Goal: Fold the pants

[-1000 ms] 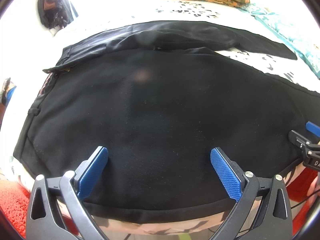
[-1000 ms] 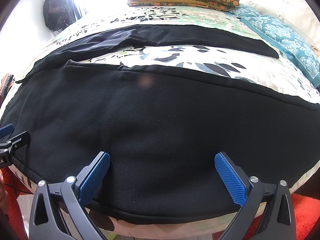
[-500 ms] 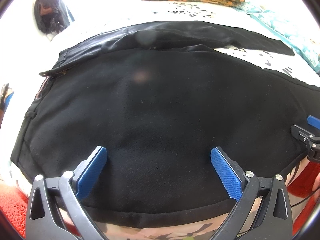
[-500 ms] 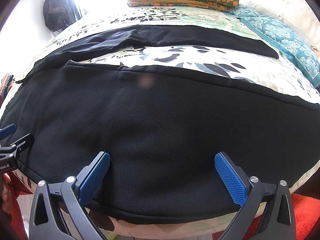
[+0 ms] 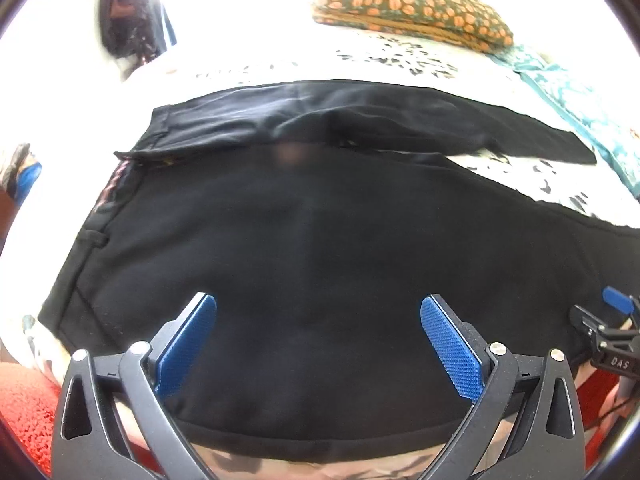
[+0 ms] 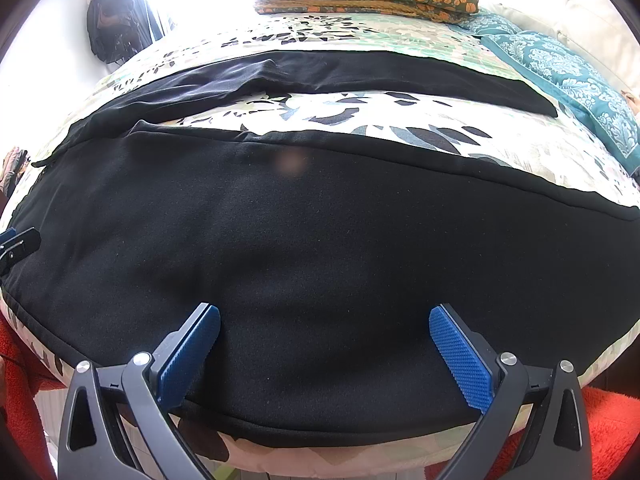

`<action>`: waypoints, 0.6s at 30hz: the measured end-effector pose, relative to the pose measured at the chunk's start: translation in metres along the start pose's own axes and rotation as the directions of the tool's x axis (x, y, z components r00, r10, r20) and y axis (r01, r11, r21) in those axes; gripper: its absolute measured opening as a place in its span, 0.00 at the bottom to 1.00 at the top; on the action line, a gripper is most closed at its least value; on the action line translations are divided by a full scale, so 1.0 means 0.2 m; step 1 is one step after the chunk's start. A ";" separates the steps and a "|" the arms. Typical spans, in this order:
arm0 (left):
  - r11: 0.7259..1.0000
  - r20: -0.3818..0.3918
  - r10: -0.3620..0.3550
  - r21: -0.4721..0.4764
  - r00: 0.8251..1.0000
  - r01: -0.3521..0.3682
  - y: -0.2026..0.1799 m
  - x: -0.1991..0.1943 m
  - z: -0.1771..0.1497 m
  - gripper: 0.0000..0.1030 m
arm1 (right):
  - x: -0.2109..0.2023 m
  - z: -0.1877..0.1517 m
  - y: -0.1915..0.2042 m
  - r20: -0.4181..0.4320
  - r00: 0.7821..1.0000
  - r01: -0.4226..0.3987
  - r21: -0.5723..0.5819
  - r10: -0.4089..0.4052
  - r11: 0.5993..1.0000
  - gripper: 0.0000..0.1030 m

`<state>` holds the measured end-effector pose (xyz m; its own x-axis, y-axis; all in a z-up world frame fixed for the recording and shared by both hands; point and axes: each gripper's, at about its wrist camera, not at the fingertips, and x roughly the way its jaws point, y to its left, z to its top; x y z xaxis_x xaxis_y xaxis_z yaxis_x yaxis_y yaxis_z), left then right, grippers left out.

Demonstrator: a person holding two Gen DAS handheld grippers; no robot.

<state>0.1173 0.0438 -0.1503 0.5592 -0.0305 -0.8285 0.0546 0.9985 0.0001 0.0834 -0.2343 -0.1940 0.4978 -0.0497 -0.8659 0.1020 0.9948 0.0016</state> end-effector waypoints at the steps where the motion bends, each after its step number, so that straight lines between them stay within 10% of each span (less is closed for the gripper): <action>1: 1.000 -0.009 0.005 -0.008 1.000 -0.005 0.02 0.02 0.00 0.99 | 0.00 0.00 0.00 0.000 1.000 0.000 0.000 0.000 1.000 1.00; 18: 0.998 -0.054 0.010 0.056 0.998 -0.007 -0.01 0.09 -0.01 0.99 | -0.01 0.00 -0.01 0.003 1.000 -0.004 0.002 0.004 1.000 1.00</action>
<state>0.1266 0.0414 -0.1665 0.5143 -0.0175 -0.8574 0.0970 0.9946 0.0379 0.0826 -0.2361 -0.1913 0.5007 -0.0455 -0.8644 0.1015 0.9948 0.0064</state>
